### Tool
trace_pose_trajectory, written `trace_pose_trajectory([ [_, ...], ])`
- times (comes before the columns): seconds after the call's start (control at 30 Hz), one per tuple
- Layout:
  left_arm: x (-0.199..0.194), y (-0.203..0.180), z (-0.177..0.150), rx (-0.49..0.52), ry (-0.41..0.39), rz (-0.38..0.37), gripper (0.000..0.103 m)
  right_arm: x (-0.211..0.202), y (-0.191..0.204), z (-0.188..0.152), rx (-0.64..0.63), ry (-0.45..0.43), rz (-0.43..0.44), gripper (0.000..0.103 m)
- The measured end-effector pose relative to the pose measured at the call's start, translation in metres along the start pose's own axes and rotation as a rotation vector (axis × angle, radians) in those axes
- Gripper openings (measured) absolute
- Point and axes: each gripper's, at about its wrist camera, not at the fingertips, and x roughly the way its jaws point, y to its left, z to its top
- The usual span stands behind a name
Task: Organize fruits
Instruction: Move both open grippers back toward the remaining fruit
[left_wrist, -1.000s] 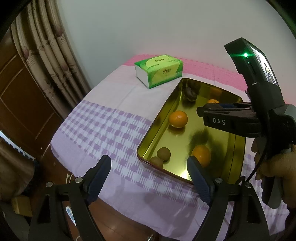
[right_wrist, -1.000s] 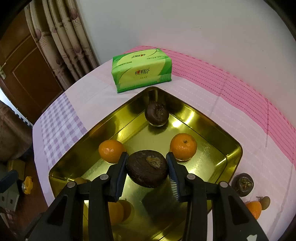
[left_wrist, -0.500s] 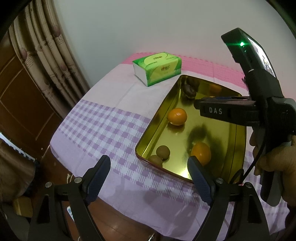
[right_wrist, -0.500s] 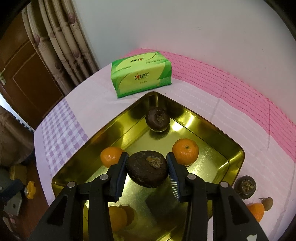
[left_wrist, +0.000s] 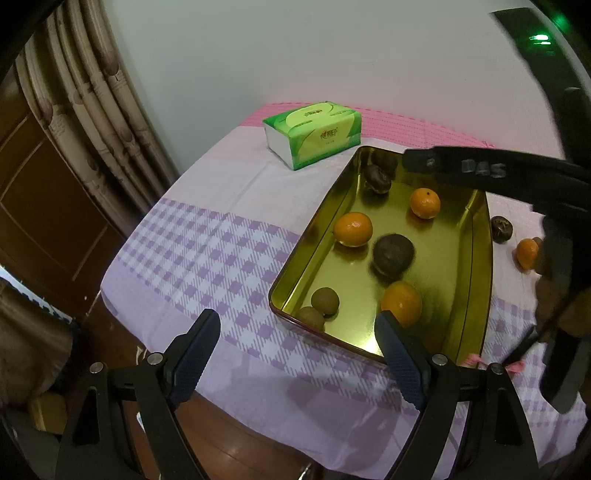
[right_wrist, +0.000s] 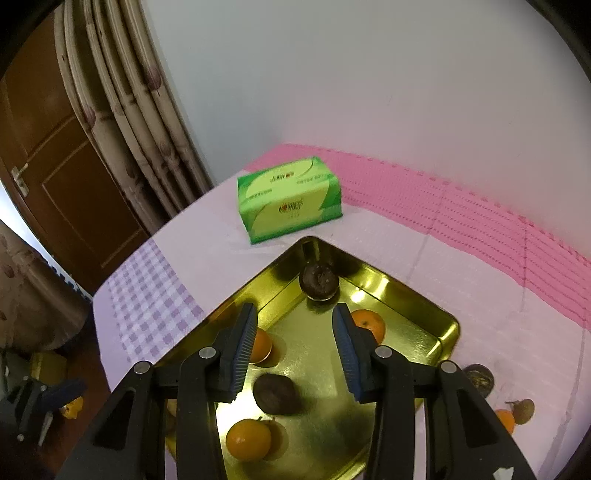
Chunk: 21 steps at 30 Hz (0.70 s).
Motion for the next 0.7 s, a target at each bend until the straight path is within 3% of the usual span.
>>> trace_pose_trajectory([
  [0.2, 0.0, -0.003, 0.001, 0.012, -0.005, 0.011, 0.086, -0.037, -0.008, -0.018, 0.009, -0.055, -0.006, 0.046],
  [0.4, -0.003, -0.007, 0.002, 0.026, -0.015, 0.024, 0.086, -0.075, -0.027, -0.055, -0.024, -0.089, -0.097, 0.053],
  [0.7, -0.006, -0.014, 0.001, 0.057, -0.037, 0.058, 0.087, -0.113, -0.118, -0.123, 0.048, -0.048, -0.382, 0.06],
])
